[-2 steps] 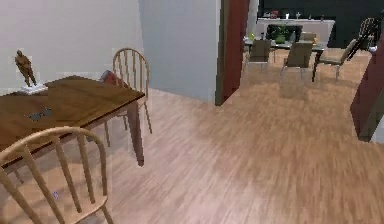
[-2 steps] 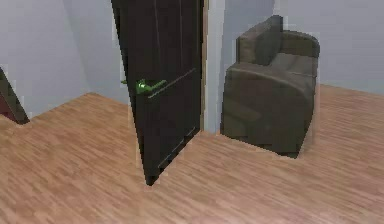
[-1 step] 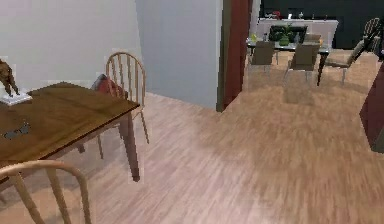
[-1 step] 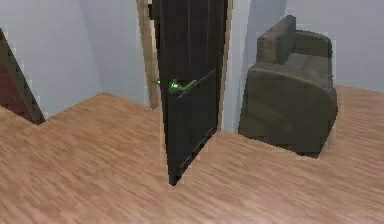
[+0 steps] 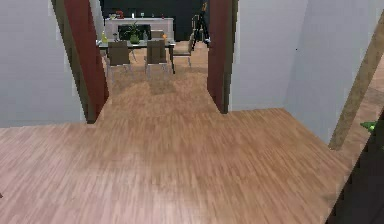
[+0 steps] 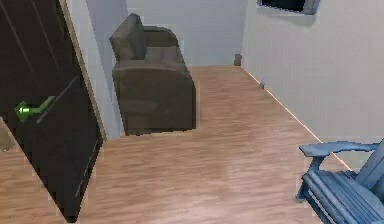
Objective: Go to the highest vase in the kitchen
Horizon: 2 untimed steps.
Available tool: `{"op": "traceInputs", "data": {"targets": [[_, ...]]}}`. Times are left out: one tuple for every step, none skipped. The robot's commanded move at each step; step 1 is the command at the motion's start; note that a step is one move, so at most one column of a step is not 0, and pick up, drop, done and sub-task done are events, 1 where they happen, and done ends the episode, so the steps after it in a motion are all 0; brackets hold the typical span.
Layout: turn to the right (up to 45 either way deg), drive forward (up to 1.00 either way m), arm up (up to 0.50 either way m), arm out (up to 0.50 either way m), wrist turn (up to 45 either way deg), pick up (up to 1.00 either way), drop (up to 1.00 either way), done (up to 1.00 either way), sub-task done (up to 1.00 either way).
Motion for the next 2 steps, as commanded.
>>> {"op": "traceInputs", "data": {"targets": [[0.0, 0.45, 0.00, 0.00, 0.0, 0.00, 0.00, 0.00, 0.00], [-3.0, 0.00, 0.00, 0.00, 0.0, 0.00, 0.00, 0.00, 0.00]]}}
